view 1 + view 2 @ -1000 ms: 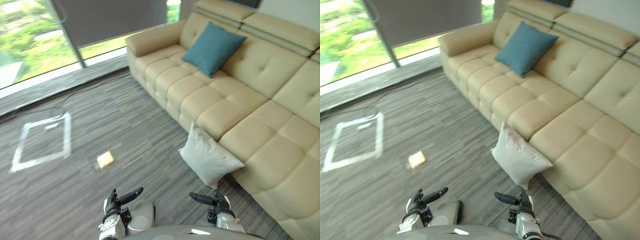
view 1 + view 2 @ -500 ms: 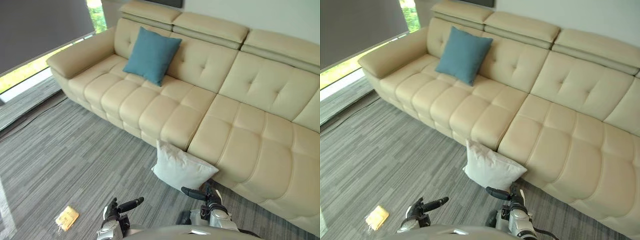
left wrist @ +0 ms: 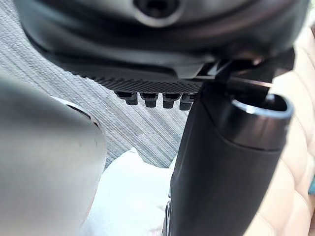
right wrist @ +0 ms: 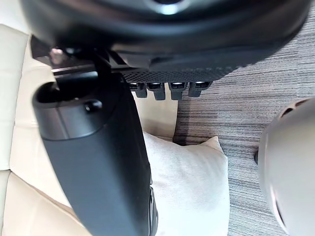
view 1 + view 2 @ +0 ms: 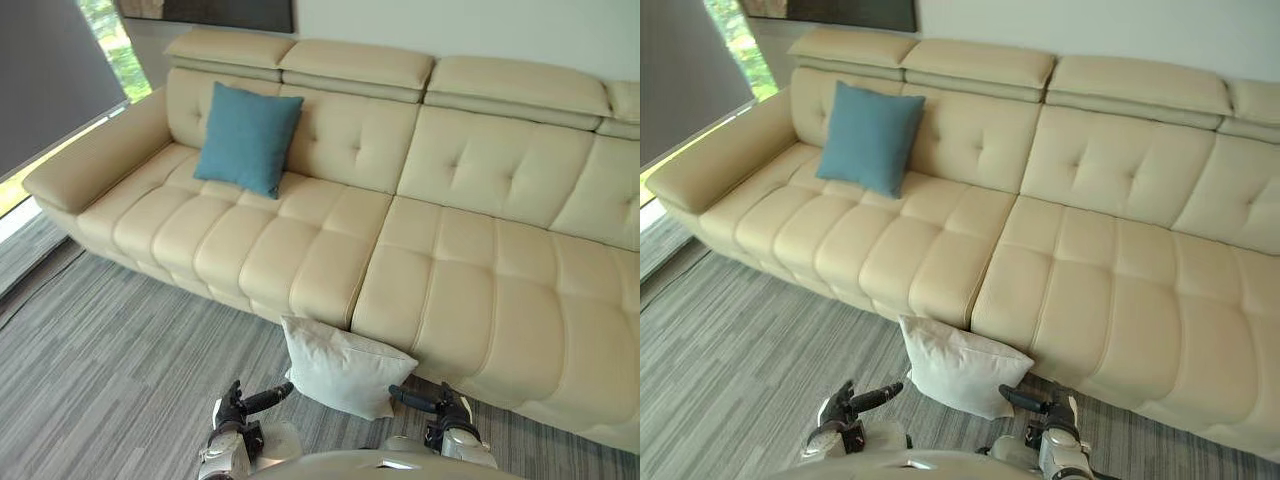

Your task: Pick up cushions and gather them together orderly.

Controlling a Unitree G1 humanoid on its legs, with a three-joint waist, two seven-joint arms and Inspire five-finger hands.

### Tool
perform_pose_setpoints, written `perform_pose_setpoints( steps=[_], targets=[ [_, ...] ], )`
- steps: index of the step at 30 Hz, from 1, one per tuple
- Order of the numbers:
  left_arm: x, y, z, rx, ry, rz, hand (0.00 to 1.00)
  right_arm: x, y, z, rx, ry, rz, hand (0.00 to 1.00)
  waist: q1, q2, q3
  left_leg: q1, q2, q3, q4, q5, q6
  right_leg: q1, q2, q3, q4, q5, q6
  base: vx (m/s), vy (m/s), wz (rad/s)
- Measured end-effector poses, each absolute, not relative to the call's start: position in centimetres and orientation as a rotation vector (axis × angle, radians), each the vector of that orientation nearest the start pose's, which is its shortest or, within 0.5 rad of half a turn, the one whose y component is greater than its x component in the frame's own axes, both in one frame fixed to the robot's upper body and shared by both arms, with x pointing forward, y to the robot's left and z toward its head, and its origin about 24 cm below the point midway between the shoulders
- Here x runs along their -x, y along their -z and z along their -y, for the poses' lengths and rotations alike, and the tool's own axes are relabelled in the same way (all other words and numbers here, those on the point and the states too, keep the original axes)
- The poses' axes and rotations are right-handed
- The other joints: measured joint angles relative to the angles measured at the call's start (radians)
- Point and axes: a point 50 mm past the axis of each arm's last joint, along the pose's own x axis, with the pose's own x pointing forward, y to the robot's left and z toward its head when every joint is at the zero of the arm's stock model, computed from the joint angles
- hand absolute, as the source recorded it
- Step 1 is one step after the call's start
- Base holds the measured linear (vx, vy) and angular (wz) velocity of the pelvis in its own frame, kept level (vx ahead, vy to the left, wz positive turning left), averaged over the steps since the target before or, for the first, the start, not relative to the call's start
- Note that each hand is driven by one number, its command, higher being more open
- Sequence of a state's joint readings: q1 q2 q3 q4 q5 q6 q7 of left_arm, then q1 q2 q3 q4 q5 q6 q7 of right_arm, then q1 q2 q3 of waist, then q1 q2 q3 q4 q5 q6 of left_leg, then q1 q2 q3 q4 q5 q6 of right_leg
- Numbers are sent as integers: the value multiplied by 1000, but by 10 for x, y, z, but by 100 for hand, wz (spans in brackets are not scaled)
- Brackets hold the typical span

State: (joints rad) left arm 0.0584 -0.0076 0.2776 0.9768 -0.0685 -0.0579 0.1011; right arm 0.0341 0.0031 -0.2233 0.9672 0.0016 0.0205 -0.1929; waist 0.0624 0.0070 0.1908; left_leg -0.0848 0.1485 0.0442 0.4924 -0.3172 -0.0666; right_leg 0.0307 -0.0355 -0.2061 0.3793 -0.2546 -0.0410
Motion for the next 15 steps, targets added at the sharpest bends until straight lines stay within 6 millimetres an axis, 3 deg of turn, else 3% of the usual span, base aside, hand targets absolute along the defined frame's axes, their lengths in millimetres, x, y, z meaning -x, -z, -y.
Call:
perform_pose_setpoints(
  steps=[2, 6, 8, 15],
  targets=[
    [-115, 153, -193, 141, -404, -982, 100, -119, 153, 190, -2, 390, -1044, 100, 3, 0, -12, 18, -20, -3, -49, 85, -20, -13, -15, 51, 34, -20, 37, 78, 229, -51],
    [-113, 154, -199, 101, -388, -997, 100, -114, 155, 184, -1, 371, -1059, 100, 3, -26, -31, 46, -47, 64, -72, 75, 2, -10, -39, 105, -7, -2, 71, 94, 192, -42],
    [-113, 154, -200, 93, -379, -1002, 100, -113, 155, 183, -1, 369, -1061, 100, 3, -27, -34, 51, -48, 77, -75, 74, 4, -7, -40, 118, -21, 4, 80, 72, 95, -27],
    [-112, 157, -193, 79, -343, -1022, 100, -109, 157, 191, 32, 377, -1076, 100, 0, -5, -37, 89, -36, 108, -118, 75, 4, 0, -30, 149, -37, 10, 83, 12, -7, -14]
  ],
)
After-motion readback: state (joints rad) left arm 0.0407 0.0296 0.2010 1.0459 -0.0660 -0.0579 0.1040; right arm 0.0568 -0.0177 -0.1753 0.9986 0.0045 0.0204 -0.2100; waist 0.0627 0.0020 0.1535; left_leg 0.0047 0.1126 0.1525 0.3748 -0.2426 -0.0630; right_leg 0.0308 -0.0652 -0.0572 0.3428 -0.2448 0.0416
